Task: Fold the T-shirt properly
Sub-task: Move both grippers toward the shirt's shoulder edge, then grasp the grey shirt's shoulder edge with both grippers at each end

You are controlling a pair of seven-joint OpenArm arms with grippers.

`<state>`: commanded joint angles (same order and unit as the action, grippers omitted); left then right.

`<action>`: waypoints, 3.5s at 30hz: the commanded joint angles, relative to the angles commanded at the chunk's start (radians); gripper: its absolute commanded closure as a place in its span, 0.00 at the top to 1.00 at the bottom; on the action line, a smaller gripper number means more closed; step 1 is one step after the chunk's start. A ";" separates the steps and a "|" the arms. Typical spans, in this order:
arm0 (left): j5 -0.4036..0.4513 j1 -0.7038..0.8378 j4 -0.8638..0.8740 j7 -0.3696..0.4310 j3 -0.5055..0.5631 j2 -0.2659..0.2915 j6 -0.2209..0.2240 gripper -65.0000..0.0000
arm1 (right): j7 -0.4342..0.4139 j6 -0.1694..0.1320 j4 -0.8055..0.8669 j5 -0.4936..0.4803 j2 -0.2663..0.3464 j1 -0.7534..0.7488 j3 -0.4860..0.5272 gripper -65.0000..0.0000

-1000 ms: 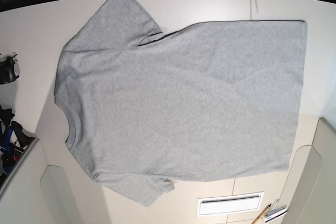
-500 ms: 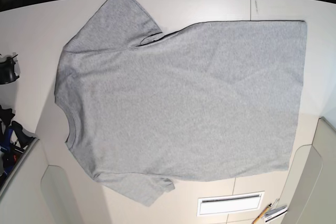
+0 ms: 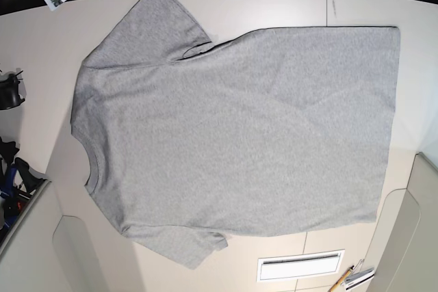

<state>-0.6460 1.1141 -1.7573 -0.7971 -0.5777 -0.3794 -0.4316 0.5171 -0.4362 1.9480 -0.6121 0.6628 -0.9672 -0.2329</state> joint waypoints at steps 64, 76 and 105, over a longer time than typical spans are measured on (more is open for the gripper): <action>-0.413 -0.516 0.354 -0.254 0.108 -0.200 -0.246 0.72 | 0.150 -0.014 -0.188 -0.156 -0.330 0.346 -0.077 0.51; -0.488 -0.519 0.354 -0.255 0.108 -0.200 -0.262 0.72 | 0.145 -0.024 -0.189 -0.166 -0.434 0.349 -0.016 0.51; -0.518 -0.515 0.277 -0.286 0.068 -0.205 -0.266 0.00 | 0.229 -0.141 -0.152 -0.195 -0.463 0.368 -0.064 0.00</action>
<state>-1.1641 0.5987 -1.4807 -1.0828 -0.5102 -0.5846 -0.6981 0.7456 -0.5770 1.7958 -0.8070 0.1997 -0.5991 -0.2974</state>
